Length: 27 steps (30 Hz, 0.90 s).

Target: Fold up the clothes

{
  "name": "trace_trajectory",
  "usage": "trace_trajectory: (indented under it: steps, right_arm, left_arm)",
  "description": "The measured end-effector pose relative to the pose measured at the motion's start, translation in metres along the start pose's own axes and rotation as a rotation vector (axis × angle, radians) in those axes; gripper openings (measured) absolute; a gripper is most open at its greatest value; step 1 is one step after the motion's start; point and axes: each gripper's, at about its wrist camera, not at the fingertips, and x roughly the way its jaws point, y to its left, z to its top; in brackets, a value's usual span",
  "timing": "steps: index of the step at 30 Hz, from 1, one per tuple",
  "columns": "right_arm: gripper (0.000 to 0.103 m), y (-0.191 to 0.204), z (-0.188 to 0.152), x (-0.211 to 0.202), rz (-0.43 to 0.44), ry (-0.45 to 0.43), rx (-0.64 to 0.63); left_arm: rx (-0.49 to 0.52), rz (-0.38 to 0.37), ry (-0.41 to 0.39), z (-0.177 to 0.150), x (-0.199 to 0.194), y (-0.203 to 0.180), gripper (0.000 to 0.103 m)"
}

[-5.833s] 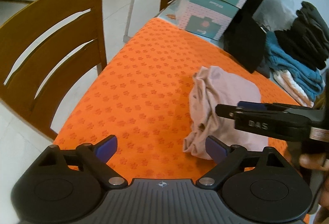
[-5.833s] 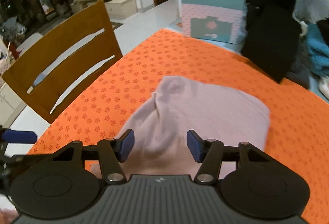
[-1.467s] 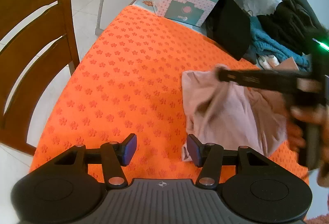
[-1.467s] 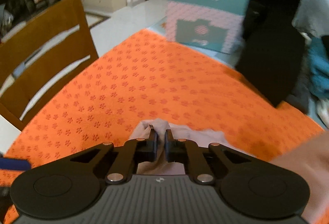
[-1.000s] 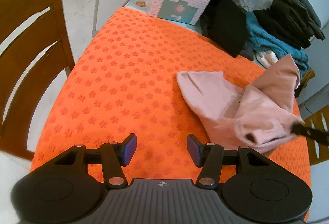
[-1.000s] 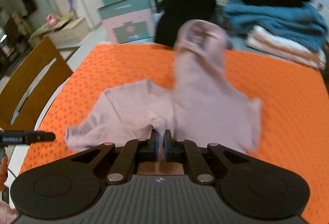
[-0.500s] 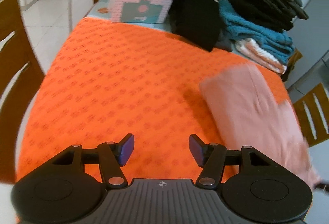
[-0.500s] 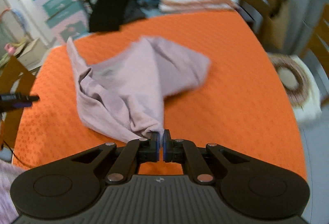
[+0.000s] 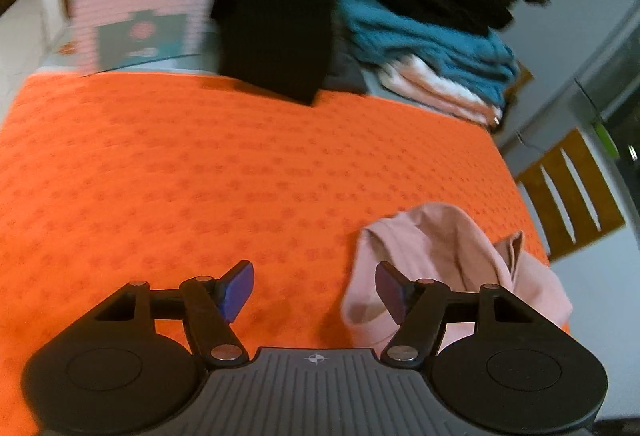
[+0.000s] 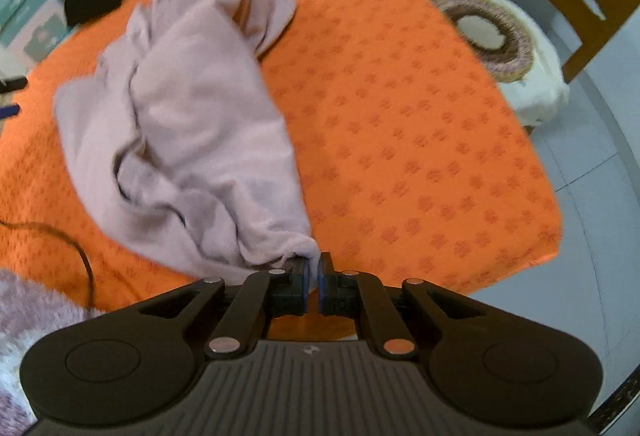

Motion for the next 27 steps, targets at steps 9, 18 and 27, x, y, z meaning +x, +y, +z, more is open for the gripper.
trace_trajectory:
  steps: [9, 18, 27]
  right_arm:
    - [0.057, 0.014, 0.056, -0.022, -0.044, -0.224, -0.032]
    - [0.067, 0.053, 0.129, 0.022, 0.075, -0.246, -0.007]
    - [0.016, 0.062, 0.171, 0.072, 0.167, -0.139, 0.072]
  left_arm:
    - [0.127, -0.087, 0.090, 0.020, 0.064, -0.044, 0.070]
    - [0.134, -0.067, 0.092, 0.026, 0.102, -0.057, 0.059]
    - [0.103, -0.058, -0.012, 0.012, 0.078, -0.048, 0.008]
